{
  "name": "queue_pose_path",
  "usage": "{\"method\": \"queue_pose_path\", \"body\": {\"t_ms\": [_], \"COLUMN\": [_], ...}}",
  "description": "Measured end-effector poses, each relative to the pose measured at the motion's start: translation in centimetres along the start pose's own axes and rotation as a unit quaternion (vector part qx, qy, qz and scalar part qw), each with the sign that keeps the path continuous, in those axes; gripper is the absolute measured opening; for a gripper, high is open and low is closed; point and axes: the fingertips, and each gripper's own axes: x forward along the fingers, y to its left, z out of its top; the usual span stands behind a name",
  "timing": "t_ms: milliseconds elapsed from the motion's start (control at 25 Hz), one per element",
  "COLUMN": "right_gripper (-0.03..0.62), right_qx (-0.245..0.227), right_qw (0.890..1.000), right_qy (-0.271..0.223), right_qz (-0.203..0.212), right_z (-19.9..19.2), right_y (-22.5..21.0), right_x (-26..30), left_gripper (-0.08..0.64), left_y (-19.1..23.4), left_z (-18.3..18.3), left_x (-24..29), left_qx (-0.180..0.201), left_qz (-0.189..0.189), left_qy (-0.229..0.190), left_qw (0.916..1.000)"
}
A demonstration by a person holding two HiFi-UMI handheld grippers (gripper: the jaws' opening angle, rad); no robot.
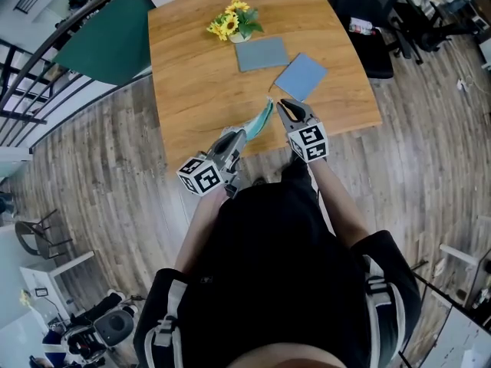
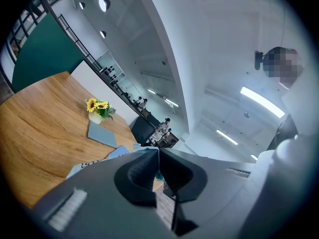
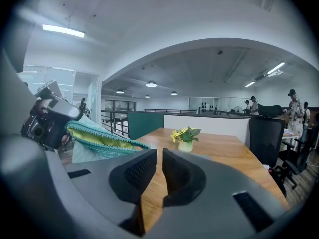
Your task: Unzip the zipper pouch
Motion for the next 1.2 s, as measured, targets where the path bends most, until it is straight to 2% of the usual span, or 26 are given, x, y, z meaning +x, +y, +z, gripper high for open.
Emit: {"method": "queue_pose_path", "body": {"t_ms": [200, 480, 680, 1200], "right_gripper": [0.046, 0.043, 0.038, 0.035], "right_qx": [0.0, -0.008, -0.018, -0.039], "right_qw": [1.0, 0.999, 0.999, 0.997], "right_qy": [0.008, 0.02, 0.021, 0.04], "right_qz": [0.007, 0.025, 0.04, 0.046], "right_z": [-0.9, -1.9, -1.8, -2.4], "right_y": [0.7, 1.6, 2.7, 3.0], "right_x": [-0.8, -1.5, -1.5, -1.9], "left_gripper": [0.008, 0.008, 0.009, 0.009], "left_y": [0.8, 2.0, 3.2, 4.8], "left_z": [0.4, 1.4, 1.9, 2.4], "left_x": [-0.4, -1.1, -1.6, -2.2], "left_qx": [0.017, 0.065, 0.086, 0.095], "left_qz": [0.014, 0.042, 0.062, 0.085], "left_qy": [-0.002, 0.009, 0.012, 0.013], "left_qw": [0.9998, 0.997, 0.9943, 0.9918]}}
